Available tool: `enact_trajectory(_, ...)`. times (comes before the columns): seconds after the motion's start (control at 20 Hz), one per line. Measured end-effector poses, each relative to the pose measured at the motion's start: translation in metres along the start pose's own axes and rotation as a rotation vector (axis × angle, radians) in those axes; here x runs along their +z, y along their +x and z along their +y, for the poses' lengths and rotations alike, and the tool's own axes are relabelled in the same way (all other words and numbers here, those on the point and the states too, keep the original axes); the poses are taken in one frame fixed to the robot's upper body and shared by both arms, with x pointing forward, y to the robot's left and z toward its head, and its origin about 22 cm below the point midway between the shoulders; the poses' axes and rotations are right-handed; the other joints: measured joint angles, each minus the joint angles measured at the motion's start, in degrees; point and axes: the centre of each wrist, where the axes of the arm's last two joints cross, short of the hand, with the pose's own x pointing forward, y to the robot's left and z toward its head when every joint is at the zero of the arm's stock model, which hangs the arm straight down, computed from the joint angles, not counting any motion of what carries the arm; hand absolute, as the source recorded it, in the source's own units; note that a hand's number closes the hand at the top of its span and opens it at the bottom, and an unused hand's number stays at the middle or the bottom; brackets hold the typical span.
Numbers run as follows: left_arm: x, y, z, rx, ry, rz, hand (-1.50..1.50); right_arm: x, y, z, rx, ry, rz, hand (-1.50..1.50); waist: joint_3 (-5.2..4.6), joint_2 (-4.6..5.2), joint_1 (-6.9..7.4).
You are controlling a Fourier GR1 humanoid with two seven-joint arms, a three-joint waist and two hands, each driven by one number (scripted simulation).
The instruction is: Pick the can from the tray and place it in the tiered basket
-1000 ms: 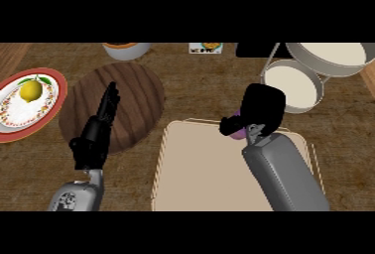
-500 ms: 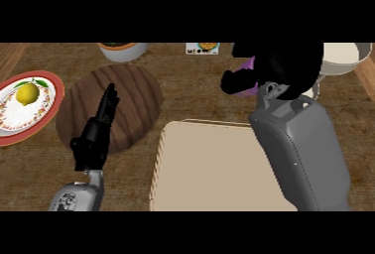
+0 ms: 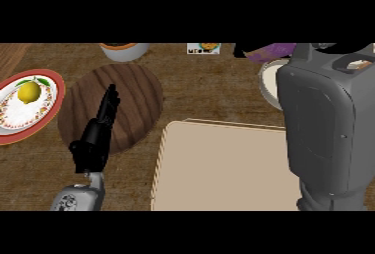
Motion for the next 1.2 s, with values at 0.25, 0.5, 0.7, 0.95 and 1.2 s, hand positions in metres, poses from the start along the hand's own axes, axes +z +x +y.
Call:
enact_trajectory(0.25, -0.002, 0.005, 0.002, -0.003, -0.011, -0.009, 0.00, -0.026, 0.003, -0.005, -0.013, 0.014, 0.055, 1.50, 0.01, 0.21, 0.24)
enact_trajectory(0.5, 0.003, 0.001, -0.002, -0.004, -0.009, -0.010, 0.00, -0.060, -0.005, -0.003, 0.017, 0.000, 0.120, 1.50, 0.03, 0.35, 0.36)
enact_trajectory(0.7, -0.003, 0.001, -0.001, -0.004, -0.002, -0.013, 0.00, -0.083, -0.016, 0.003, 0.041, -0.021, 0.147, 1.50, 0.03, 0.37, 0.26)
enact_trajectory(0.95, -0.003, -0.001, 0.003, -0.005, -0.008, -0.009, 0.00, -0.109, -0.035, 0.011, 0.083, -0.040, 0.174, 1.50, 0.03, 0.36, 0.24)
enact_trajectory(1.2, -0.005, -0.001, 0.005, -0.006, -0.010, -0.015, 0.00, -0.129, -0.055, 0.029, 0.056, -0.022, 0.218, -1.50, 0.05, 0.40, 0.24)
